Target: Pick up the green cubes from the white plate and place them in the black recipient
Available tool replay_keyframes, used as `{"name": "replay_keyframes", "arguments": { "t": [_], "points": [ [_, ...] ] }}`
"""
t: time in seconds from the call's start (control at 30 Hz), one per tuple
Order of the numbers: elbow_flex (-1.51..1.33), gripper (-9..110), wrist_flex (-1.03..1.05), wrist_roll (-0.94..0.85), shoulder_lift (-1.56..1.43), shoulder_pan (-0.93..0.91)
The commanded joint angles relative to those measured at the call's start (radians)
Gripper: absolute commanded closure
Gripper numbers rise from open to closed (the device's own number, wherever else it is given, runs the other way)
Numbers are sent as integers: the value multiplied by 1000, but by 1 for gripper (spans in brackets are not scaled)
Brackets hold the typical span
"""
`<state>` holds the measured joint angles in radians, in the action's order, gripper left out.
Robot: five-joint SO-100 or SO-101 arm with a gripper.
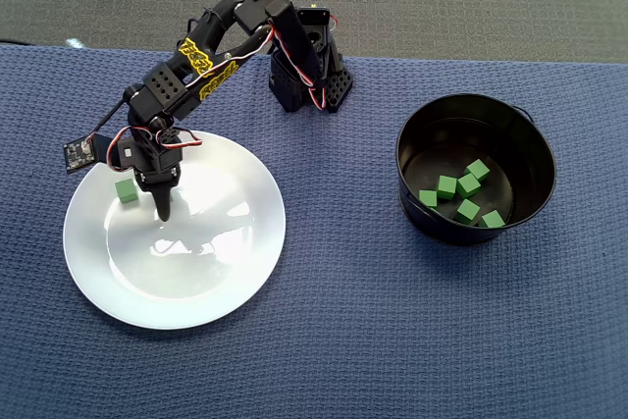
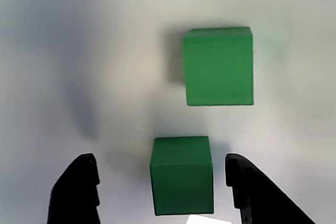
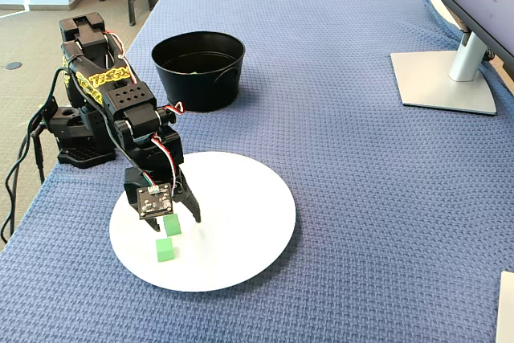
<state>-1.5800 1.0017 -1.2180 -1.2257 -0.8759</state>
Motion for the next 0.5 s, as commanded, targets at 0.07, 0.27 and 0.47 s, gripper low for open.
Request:
{"name": "replay_keyframes", "arguments": {
  "t": [0.07,0.27,0.47],
  "points": [
    [-8,101,-69,40,-43,9],
    [-48,102,-114,118,-77,21],
    [-100,102,-117,242,-184,51]
  ]
}}
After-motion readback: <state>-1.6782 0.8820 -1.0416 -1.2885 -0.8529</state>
